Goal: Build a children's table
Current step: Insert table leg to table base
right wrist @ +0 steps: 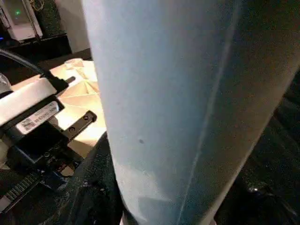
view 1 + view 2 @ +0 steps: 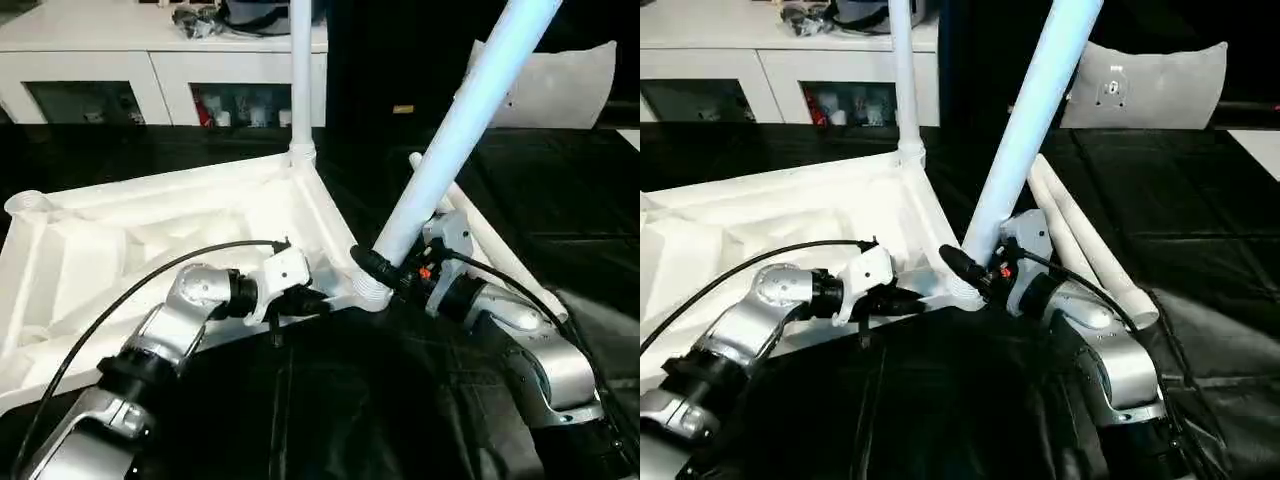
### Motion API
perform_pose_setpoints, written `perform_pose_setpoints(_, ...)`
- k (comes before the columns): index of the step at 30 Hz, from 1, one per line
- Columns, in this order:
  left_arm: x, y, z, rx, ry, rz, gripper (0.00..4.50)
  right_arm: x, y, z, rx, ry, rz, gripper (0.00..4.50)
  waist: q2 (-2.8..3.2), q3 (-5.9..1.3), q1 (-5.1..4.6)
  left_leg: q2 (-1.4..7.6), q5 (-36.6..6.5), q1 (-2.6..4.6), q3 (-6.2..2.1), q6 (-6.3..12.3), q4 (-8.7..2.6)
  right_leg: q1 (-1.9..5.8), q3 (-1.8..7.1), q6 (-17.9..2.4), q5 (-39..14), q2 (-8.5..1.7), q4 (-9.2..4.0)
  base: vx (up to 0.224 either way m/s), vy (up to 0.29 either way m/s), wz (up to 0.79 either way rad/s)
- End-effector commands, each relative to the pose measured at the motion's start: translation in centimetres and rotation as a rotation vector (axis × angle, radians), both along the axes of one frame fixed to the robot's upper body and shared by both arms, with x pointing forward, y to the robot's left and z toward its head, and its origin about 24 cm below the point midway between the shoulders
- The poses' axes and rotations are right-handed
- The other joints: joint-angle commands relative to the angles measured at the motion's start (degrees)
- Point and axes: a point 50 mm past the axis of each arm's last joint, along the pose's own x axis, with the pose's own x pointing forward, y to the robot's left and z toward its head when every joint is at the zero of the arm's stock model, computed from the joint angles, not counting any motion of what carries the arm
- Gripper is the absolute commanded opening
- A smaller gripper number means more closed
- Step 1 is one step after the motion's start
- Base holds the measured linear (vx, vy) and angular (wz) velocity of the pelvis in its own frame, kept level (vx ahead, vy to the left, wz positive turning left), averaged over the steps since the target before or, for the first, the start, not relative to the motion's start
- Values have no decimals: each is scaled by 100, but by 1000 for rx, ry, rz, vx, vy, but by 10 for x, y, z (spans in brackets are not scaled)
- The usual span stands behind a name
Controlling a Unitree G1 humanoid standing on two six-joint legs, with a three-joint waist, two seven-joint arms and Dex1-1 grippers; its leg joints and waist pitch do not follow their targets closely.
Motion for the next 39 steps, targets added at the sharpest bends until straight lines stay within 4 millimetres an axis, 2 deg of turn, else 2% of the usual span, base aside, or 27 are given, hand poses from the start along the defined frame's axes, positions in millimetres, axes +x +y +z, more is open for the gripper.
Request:
perform_pose_setpoints(1, -3, 11, -16, 85, 65, 23, 6, 3, -1, 9, 3, -46, -3, 191, -30, -321, 8, 584, -1236, 94, -263, 69, -426, 141, 420, -943, -1899, -837, -613, 0, 0, 0)
perform_pose_setpoints(4, -6, 15, -18, 126, 94, -11, 0, 6, -3, 3, -65, -24, 5, 191, -31, -312, 4, 589, -1288, 86, -276, 18, -452, 131, 413, -890, -2042, -823, -614, 0, 0, 0)
perform_pose_setpoints(7, -10, 17, -19, 155, 111, -48, 0, 9, -5, -4, -111, 11, 24, 191, -28, -321, -8, 579, -1188, 78, -270, 36, -436, 135, 423, -943, -1826, -835, -599, 0, 0, 0)
perform_pose_setpoints(9, -13, 17, -16, 134, 121, -82, 0, 12, -5, -5, -123, 30, 28, 191, -35, -335, -9, 583, -1088, 71, -267, 73, -433, 149, 418, -989, -1614, -827, -575, 0, 0, 0)
perform_pose_setpoints(10, -13, 16, -15, 128, 121, -93, 0, 12, -5, -5, -124, 37, 28, 191, -57, -346, -11, 588, -978, 64, -260, 112, -428, 159, 411, -1043, -1394, -821, -549, 0, 0, 0)
perform_pose_setpoints(12, -16, 16, -13, 119, 127, -115, 0, 13, -5, -5, -123, 50, 31, 191, -48, -359, 1, 587, -801, 51, -248, 169, -409, 170, 405, -1096, -1073, -821, -522, 0, 0, 0)
perform_pose_setpoints(13, -17, 16, -12, 113, 131, -130, 0, 14, -5, -5, -119, 64, 38, 191, -80, -369, -4, 597, -699, 50, -249, 211, -415, 179, 394, -1140, -839, -809, -488, 0, 0, 0)
perform_pose_setpoints(16, -18, 14, -7, 87, 124, -149, 0, 13, -4, -9, -132, 109, 78, 191, -58, -374, 12, 602, -562, 63, -233, 304, -400, 169, 387, -1232, -418, -805, -449, 0, 0, 0)
perform_pose_setpoints(17, -17, 14, -6, 88, 119, -150, 0, 13, -4, -9, -133, 113, 82, 191, -84, -375, 12, 599, -535, 62, -225, 324, -395, 176, 387, -1245, -367, -801, -447, 0, 0, 0)
perform_pose_setpoints(18, -18, 13, -5, 82, 119, -160, 0, 14, -4, -11, -128, 122, 77, 191, -72, -369, 41, 598, -518, 54, -227, 338, -396, 179, 380, -1259, -351, -815, -442, 0, 0, 0)
perform_pose_setpoints(25, -17, 11, -1, 83, 101, -164, 0, 13, -1, -10, -107, 154, 111, 191, -75, -338, 47, 614, -782, 77, -232, 200, -425, 175, 392, -1166, -878, -829, -495, 0, 0, 0)
perform_pose_setpoints(39, -18, 12, 1, 90, 93, -187, 0, 7, 0, -15, -177, 184, 177, 191, -92, -333, 52, 609, -770, 70, -230, 165, -429, 168, 399, -1116, -917, -826, -501, 0, 0, 0)
